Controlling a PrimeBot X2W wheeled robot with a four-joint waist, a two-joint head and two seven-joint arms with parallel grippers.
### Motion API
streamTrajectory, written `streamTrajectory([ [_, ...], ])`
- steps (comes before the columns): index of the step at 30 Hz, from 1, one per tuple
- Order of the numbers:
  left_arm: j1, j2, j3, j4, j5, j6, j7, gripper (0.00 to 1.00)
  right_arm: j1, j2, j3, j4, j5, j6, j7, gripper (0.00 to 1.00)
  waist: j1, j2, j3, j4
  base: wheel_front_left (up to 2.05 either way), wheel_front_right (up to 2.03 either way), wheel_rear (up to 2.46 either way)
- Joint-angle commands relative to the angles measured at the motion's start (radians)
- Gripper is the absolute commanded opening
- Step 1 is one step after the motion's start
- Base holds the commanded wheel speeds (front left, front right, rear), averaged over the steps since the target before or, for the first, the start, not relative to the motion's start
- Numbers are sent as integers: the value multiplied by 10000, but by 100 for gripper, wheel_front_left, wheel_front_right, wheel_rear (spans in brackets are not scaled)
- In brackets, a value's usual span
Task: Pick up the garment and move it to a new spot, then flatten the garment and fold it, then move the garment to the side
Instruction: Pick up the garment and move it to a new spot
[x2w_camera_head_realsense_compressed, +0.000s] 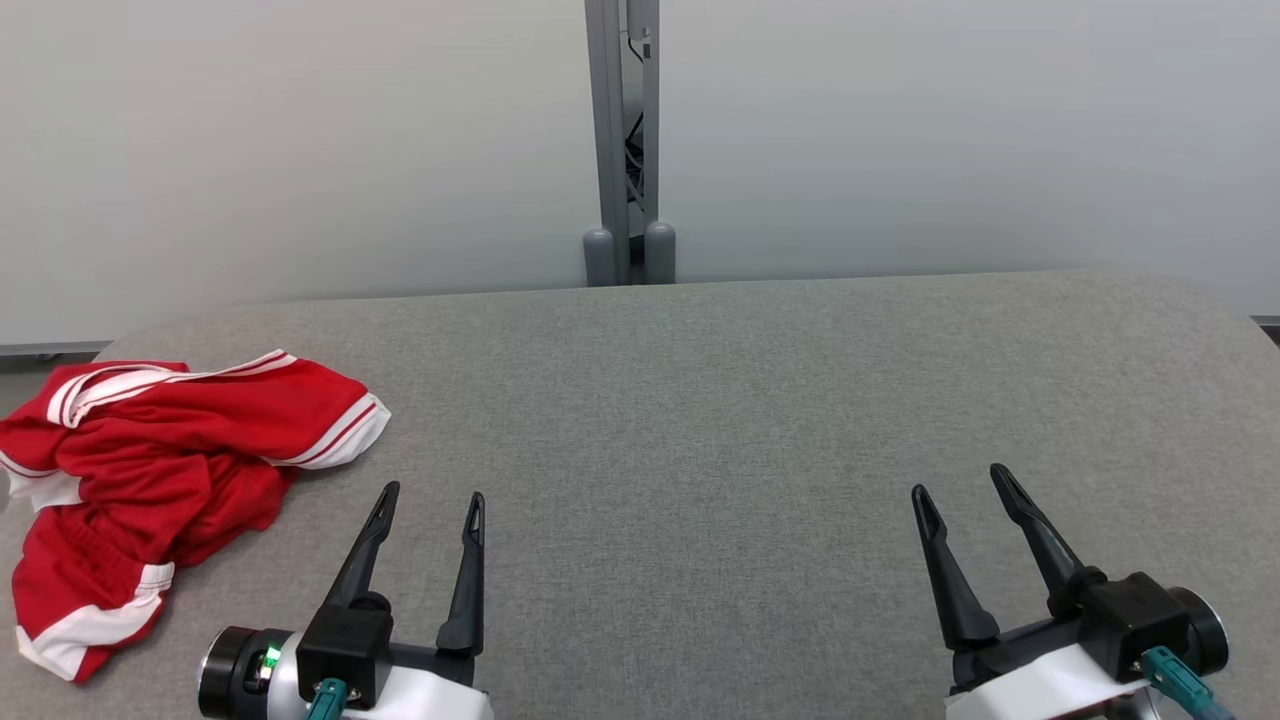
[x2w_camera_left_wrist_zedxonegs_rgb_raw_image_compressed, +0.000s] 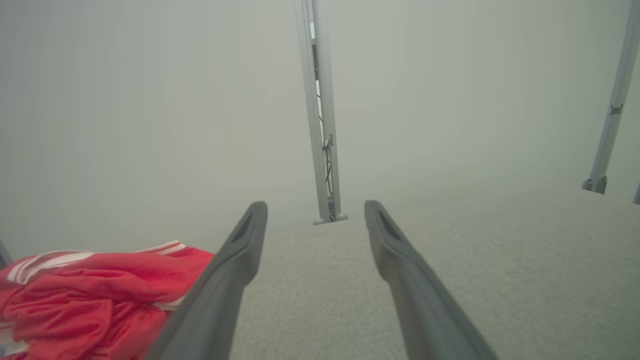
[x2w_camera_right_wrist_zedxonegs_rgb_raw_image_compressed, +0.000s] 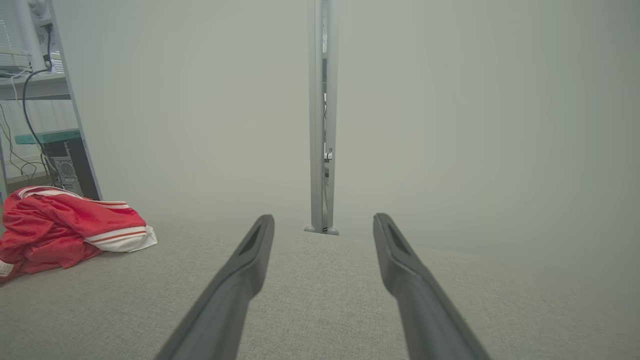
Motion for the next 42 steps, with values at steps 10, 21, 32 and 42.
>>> streamTrajectory([
  [10,102,29,50,82,-58,-39,-44,100,199,-59,119,-21,101,1,-52,100,0,0,-49,995,0,0,0],
  [21,185,27,237,-18,-63,42,-44,100,215,-59,266,-64,261,1,-52,100,0,0,-73,2256,0,0,0],
  [32,172,26,449,-128,-58,66,-44,100,124,-61,356,-138,417,1,-52,100,0,0,38,3531,0,0,0],
  [42,220,25,618,-310,-259,180,-44,100,-17,-59,511,-31,545,1,-52,100,0,0,93,4178,0,0,0],
])
